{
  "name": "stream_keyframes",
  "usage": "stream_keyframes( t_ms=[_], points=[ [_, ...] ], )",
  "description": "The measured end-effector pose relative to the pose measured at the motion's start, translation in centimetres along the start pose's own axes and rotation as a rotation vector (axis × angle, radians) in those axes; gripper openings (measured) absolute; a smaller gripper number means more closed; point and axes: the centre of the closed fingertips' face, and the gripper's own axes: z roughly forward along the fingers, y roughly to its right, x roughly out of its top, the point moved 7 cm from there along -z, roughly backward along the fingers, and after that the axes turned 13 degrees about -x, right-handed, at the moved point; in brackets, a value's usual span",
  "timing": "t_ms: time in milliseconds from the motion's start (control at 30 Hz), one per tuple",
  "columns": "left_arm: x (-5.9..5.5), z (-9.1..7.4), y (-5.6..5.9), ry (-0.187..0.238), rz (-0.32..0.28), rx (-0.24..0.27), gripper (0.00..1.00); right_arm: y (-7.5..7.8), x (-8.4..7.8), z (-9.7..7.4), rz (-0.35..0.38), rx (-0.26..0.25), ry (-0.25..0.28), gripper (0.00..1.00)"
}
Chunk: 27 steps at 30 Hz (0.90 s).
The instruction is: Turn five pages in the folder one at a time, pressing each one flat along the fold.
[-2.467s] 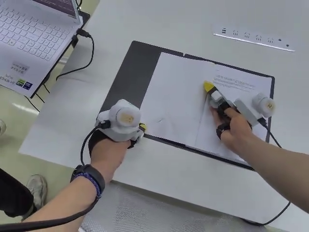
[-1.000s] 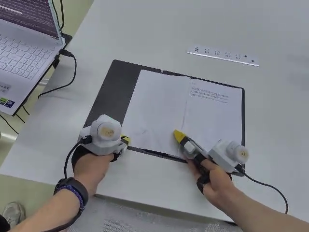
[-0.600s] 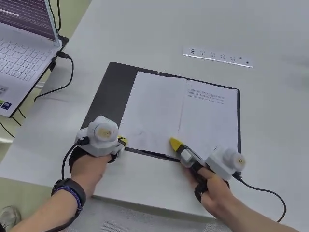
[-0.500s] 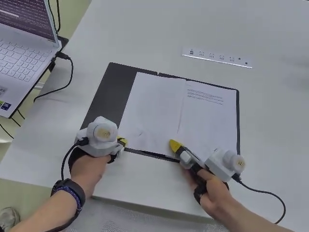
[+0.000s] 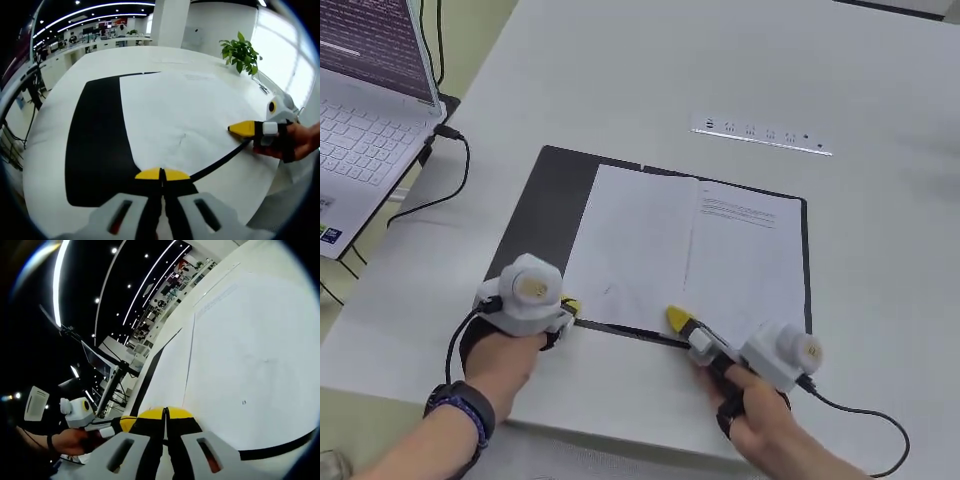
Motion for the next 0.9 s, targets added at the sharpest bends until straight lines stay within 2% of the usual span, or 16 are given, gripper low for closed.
stream_keyframes(
  t_ms=[667,900],
  points=[
    [0.1,0.0,0.1,-0.01,-0.024,-0.005,0.0,-0.6,-0.1,-0.7,0.01,-0.029,-0.061,0.0],
    [0.3,-0.1,0.4,-0.013,-0.051,-0.036,0.05,-0.5,-0.3,-1.5,0.016,-0.029,-0.057,0.0]
  ],
)
